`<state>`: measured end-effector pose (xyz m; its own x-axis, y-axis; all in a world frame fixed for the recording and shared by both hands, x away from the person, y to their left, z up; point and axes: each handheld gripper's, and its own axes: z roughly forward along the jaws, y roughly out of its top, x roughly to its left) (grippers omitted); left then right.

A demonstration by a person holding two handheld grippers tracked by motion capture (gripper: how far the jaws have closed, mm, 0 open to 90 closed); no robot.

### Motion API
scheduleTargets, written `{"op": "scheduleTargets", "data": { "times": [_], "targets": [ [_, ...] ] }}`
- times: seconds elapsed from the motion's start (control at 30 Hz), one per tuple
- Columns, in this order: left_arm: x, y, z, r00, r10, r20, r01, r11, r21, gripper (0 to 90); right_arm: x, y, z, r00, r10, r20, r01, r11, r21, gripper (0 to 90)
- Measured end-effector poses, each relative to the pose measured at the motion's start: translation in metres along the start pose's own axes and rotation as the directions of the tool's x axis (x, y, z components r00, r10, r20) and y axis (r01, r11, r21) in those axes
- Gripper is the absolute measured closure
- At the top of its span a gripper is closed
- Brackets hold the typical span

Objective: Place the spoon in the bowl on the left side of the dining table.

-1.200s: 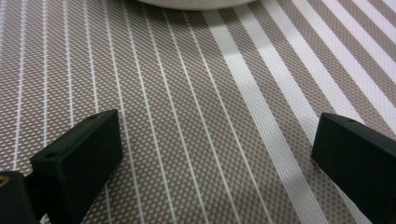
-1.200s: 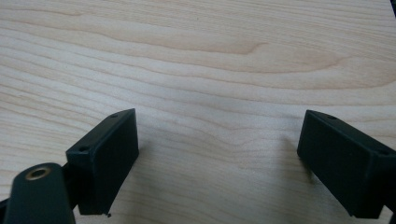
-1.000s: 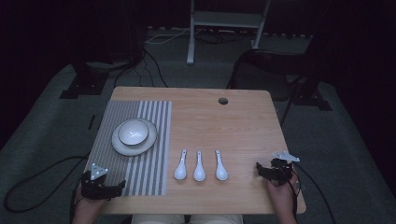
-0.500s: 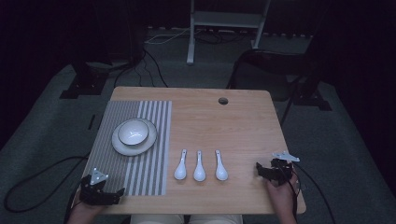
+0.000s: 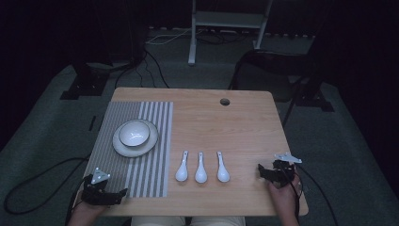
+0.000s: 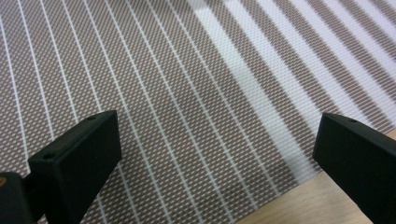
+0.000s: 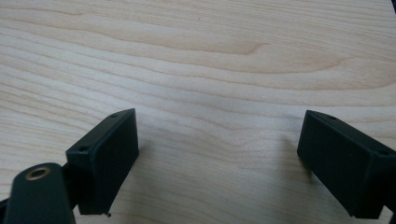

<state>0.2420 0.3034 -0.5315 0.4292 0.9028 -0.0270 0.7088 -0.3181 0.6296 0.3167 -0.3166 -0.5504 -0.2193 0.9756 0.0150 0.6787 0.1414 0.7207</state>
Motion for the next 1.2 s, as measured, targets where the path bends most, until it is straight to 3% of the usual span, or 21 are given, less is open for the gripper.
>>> {"op": "scheduleTargets", "data": {
  "times": [0.33, 1.2],
  "targets": [
    [-0.005, 0.011, -0.002, 0.9998, 0.012, 0.016, -0.011, 0.9998, -0.017, 1.2, 0.0, 0.0, 0.0, 1.0, -0.001, 0.0, 0.001, 1.0, 0.0, 11.9],
    [-0.044, 0.061, 0.01, 0.9912, 0.11, 0.074, -0.107, 0.9934, -0.042, 1.2, 0.0, 0.0, 0.0, 1.0, 0.0, 0.0, 0.0, 1.0, 0.0, 11.9]
  ]
}}
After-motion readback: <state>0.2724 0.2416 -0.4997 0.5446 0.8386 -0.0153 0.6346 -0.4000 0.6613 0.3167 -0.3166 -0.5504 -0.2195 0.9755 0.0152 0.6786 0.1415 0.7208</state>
